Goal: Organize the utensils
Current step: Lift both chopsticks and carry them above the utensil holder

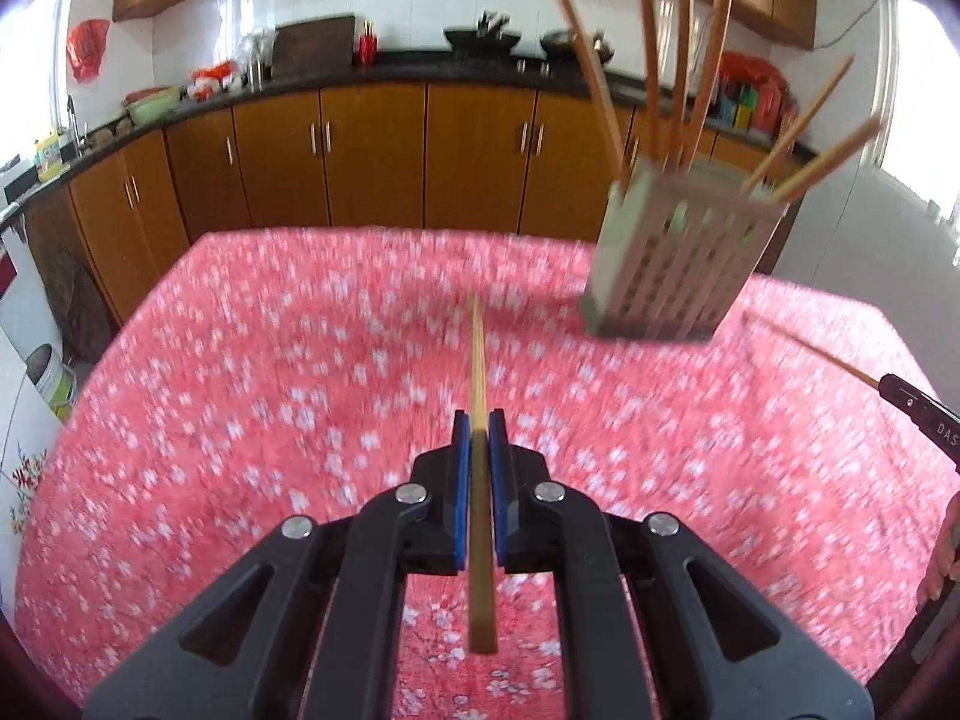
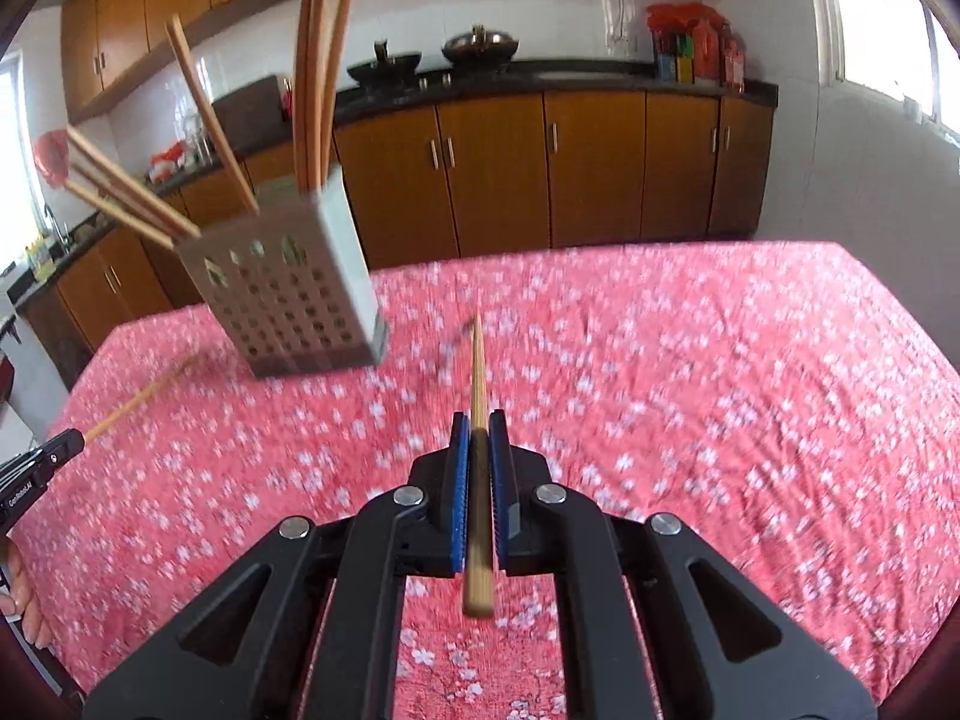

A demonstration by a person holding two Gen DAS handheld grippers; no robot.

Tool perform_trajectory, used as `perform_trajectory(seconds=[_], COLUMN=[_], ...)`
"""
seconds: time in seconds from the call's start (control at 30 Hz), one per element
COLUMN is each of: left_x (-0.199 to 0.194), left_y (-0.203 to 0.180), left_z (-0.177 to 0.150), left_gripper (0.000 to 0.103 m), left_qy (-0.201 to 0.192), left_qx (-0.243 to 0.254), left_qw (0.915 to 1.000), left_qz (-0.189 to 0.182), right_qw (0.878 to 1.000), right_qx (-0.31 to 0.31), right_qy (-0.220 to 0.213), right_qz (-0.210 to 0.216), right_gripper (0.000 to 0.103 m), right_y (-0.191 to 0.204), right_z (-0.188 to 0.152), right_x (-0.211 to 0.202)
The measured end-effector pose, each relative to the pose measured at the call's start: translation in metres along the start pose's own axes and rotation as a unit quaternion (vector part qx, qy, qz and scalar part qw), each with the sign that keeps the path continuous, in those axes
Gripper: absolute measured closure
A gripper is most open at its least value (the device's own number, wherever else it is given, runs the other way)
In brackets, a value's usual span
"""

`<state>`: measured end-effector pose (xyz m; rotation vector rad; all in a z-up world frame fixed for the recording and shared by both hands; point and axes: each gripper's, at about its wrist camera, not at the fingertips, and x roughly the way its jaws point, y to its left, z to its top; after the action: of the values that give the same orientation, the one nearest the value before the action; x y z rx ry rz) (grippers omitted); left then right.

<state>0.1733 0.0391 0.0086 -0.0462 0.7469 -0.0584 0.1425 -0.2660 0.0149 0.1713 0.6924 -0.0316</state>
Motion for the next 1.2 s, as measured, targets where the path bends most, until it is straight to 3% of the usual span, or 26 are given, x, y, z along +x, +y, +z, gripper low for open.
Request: perform_trajectory(seconds=[0.27, 0.87, 1.2], left_x=[-0.041, -0.084, -0.120], left_y=[-0.002, -0.019, -0.057], left_z=[0.041, 0.088, 0.138], left_gripper=[0.096, 0.096, 0.096], left_qy=[-0.071, -0.128, -0.198], left_qx=[-0.014, -0.006, -0.004], left_qw=[0.9973, 0.9903, 0.9746], left_qz=[-0.018, -0.054, -0.104], right_qw=[0.998, 0.989, 0.972], right_qx=[0.016, 0.007, 0.016], right_qy=[-0.065, -0.125, -0.209], right_qz=[0.014, 0.074, 0.108], right_gripper=[0.095, 0.096, 0.096], right_y=[-0.004, 0.021, 0.039], right_z=[0.036, 0.079, 0.132], right_x=[-0.028, -0.057, -0.094])
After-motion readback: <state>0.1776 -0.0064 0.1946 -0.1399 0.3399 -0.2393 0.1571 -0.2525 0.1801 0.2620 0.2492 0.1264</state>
